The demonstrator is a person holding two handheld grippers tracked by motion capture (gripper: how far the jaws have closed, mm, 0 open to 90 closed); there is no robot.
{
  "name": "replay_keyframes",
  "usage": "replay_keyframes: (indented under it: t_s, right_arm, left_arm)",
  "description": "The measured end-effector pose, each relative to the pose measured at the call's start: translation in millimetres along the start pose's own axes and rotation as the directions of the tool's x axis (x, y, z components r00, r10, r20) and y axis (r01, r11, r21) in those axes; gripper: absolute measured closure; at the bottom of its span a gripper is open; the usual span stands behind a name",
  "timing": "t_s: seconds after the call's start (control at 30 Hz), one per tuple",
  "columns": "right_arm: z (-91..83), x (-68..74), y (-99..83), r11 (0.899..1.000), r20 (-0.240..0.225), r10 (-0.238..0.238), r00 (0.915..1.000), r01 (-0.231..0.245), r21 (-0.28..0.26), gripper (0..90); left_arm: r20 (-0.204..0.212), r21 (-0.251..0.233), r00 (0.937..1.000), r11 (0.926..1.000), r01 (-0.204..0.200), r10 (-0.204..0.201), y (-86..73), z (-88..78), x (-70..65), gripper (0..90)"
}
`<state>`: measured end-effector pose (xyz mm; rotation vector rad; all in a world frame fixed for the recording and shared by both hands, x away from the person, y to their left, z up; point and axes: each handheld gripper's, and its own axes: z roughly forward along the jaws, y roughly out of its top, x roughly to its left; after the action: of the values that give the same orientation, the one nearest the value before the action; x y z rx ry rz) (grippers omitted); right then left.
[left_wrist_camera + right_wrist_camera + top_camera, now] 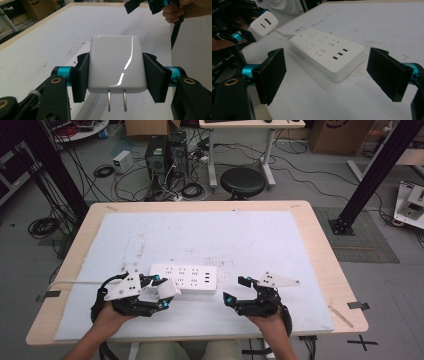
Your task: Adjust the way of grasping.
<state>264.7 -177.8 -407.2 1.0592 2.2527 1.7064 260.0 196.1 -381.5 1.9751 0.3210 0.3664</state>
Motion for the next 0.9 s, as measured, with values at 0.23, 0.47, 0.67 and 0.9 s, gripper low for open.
replay_keyframes:
  t_s: [0.23,0.47,0.67,0.9]
  right_arm:
    - [10.0,7.9,4.0,1.000,-0.059,0.008,0.9982,-0.006,0.029,16.3]
    - [20.1,11.3,5.4,0.996,-0.120,0.049,0.9916,-0.040,0.074,16.3]
    - [29.9,13.3,4.1,0.990,-0.158,0.088,0.9835,-0.069,0.126,16.3]
    - [35.7,13.1,4.7,0.977,-0.212,0.165,0.9632,-0.130,0.170,16.3]
  left_arm:
    - [0.025,0.018,0.9988,0.9990,-0.042,0.042,-0.4,6.4,-7.7,42.5]
    - [0.033,0.046,0.9964,0.9958,-0.079,0.078,-2.1,13.9,-13.0,42.5]
    - [0.034,0.080,0.9916,0.9886,-0.127,0.125,-3.3,25.6,-18.2,42.5]
    - [0.030,0.090,0.9854,0.9814,-0.169,0.167,-0.6,32.2,-22.8,42.5]
